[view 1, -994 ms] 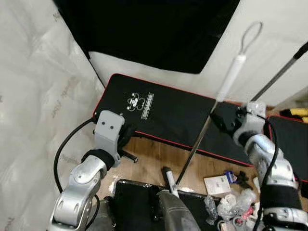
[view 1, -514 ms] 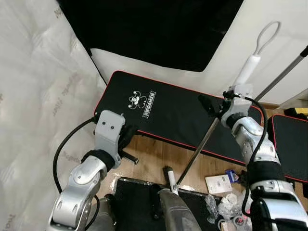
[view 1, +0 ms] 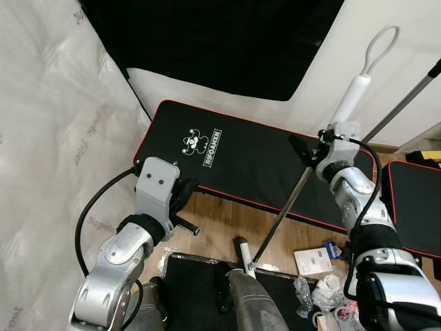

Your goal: Sweep floor

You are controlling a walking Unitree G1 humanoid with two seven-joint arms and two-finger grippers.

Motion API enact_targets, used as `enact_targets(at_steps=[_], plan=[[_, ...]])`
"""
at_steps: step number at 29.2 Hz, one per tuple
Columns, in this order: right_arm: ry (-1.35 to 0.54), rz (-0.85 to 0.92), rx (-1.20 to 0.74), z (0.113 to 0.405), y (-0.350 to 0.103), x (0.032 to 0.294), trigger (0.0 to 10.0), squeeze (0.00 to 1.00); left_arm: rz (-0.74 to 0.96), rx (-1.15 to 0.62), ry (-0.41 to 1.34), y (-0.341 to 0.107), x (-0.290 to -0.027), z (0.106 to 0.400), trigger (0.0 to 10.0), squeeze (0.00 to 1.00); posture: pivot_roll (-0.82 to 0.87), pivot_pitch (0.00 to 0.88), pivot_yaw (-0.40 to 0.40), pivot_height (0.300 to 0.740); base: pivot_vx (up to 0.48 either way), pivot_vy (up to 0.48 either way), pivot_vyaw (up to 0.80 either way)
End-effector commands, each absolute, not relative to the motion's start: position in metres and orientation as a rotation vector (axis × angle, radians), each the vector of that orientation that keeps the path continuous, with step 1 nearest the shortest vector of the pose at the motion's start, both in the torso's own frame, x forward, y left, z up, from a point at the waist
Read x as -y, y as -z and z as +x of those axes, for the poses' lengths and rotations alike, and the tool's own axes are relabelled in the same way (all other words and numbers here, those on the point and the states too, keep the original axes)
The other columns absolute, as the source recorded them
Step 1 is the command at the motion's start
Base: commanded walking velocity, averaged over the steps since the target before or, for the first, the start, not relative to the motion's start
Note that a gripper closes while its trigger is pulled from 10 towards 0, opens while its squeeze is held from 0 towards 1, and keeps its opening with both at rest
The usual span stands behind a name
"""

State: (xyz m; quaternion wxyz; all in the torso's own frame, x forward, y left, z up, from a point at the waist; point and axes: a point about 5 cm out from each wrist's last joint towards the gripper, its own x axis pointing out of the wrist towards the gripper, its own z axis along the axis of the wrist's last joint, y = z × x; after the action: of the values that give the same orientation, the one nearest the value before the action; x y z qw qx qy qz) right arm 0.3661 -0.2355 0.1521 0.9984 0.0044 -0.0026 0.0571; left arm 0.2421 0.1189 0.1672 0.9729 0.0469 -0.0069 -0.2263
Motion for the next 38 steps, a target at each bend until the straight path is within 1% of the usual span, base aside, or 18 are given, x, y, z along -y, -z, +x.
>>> enact_targets(at_steps=[1, 18, 25, 28, 30, 32, 33, 38], plan=[[-0.080, 0.020, -0.010, 0.362, -0.144, 0.247, 0.0, 0.00, 0.087, -0.021, 0.480, -0.161, -0.117, 0.238, 10.0, 0.00, -0.03, 0.324, -0.129, 0.740, 0.000, 0.000, 0.00], [-0.078, -0.016, 0.067, 0.359, -0.149, 0.256, 0.0, 0.00, 0.088, -0.024, 0.475, -0.161, -0.118, 0.241, 10.0, 0.00, -0.02, 0.312, -0.129, 0.740, 0.000, 0.000, 0.00], [-0.061, -0.013, 0.144, 0.356, -0.164, 0.263, 0.0, 0.00, 0.085, -0.020, 0.473, -0.160, -0.118, 0.247, 10.0, 0.00, -0.04, 0.294, -0.129, 0.740, 0.000, 0.000, 0.00], [-0.040, -0.002, 0.173, 0.352, -0.175, 0.265, 0.0, 0.00, 0.083, -0.017, 0.475, -0.160, -0.118, 0.250, 10.0, 0.00, -0.05, 0.284, -0.128, 0.740, 0.000, 0.000, 0.00], [0.009, -0.084, 0.136, 0.347, -0.177, 0.268, 0.0, 0.00, 0.083, -0.013, 0.478, -0.160, -0.117, 0.254, 10.0, 0.00, -0.06, 0.267, -0.129, 0.740, 0.000, 0.000, 0.00], [0.026, -0.102, 0.120, 0.345, -0.177, 0.268, 0.0, 0.00, 0.083, -0.011, 0.479, -0.160, -0.117, 0.255, 10.0, 0.00, -0.07, 0.265, -0.130, 0.740, 0.000, 0.000, 0.00], [0.047, -0.118, 0.103, 0.340, -0.176, 0.270, 0.0, 0.00, 0.083, -0.008, 0.479, -0.160, -0.116, 0.257, 10.0, 0.00, -0.08, 0.249, -0.138, 0.740, 0.000, 0.000, 0.00], [0.080, -0.079, 0.081, 0.326, -0.179, 0.273, 0.0, 0.00, 0.077, 0.004, 0.471, -0.159, -0.112, 0.267, 10.0, 0.00, -0.12, 0.213, -0.143, 0.740, 0.000, 0.000, 0.00]])
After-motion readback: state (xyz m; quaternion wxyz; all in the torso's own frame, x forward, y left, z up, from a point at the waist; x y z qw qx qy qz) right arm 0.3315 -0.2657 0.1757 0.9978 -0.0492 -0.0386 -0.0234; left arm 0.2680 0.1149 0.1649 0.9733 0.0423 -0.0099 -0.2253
